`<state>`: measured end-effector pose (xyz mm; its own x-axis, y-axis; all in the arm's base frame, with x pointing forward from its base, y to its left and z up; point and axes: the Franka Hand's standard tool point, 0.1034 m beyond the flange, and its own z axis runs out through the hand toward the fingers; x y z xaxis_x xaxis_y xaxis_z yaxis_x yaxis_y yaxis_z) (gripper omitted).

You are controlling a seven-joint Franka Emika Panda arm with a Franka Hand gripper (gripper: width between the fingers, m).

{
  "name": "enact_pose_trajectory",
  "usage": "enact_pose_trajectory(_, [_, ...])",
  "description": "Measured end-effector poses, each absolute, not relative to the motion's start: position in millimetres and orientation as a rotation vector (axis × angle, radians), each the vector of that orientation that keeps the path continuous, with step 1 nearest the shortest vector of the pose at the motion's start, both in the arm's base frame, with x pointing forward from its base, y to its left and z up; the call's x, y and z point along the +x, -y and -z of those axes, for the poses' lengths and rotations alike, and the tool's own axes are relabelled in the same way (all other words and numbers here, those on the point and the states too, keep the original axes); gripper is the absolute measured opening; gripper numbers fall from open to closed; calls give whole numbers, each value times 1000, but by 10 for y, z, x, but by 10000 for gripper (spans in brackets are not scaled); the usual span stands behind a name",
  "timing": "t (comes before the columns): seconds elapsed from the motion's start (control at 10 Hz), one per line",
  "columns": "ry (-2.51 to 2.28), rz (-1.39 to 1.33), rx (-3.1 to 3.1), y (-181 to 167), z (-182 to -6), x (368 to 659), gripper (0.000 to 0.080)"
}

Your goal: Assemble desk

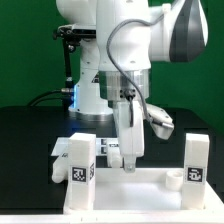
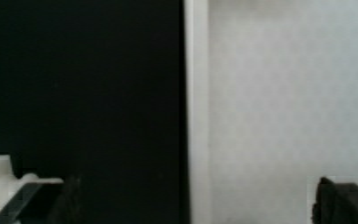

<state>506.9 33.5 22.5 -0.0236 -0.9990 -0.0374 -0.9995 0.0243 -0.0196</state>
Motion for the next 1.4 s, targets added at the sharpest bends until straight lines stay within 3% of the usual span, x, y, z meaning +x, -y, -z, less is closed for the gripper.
enact_pose_trajectory(0.2, [-2223, -19, -2192, -354, -91, 5061, 649])
enact_pose_trajectory(0.5, [-2224, -13, -2194, -414, -48, 5117, 649])
enact_pose_trajectory(0.7, [-2224, -14, -2195, -415, -46, 5116, 391])
enact_pose_trajectory(0.8, [-2224, -14, -2195, -415, -46, 5116, 391])
enact_pose_trajectory(0.9, [-2224, -13, -2195, -415, -46, 5116, 191])
enact_pose_trajectory(1.0, [-2224, -13, -2195, -415, -45, 5116, 70])
enact_pose_trajectory(1.2, [-2243, 9, -2210, -420, -98, 5136, 51])
enact_pose_trajectory(1.4, [-2243, -17, -2216, -422, -302, 5125, 50])
